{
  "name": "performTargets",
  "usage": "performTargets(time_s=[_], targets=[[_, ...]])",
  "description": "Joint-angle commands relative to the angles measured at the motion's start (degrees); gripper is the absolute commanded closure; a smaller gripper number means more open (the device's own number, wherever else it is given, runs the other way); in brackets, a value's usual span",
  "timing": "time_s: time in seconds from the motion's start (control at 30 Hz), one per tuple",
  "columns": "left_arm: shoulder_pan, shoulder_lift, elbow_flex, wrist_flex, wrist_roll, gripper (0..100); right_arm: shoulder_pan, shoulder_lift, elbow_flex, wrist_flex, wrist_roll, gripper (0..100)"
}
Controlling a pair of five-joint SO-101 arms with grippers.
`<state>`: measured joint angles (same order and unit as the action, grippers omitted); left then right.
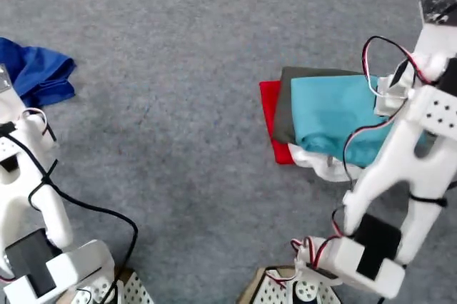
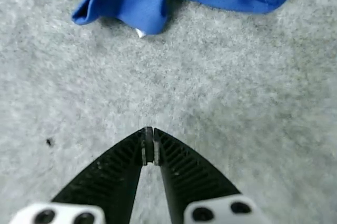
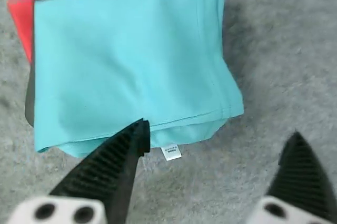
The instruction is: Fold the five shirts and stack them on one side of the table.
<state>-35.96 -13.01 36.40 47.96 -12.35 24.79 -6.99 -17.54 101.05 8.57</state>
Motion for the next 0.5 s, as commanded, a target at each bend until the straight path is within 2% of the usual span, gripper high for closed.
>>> performTargets(time_s=[0.0, 0.23, 0.37, 0.47], targets=[[-1.8, -0.7, -9.1, 8.3, 0.4, 98, -0.1, -5.0, -2.5, 1.1, 0.2, 70.7], [-6.2, -0.2, -26.5, 24.4, 1.5, 98, -0.4, -7.0, -0.4, 1.2, 0.3, 99.8], [-9.0, -0.1, -33.2, 30.2, 1.1, 97, -0.4, -10.6, 9.4, 1.3, 0.2, 96.9], [-11.5, 0.0, -38.9, 31.1, 1.5, 87, -1.9, -15.1, 16.8, 1.1, 0.5, 96.7]])
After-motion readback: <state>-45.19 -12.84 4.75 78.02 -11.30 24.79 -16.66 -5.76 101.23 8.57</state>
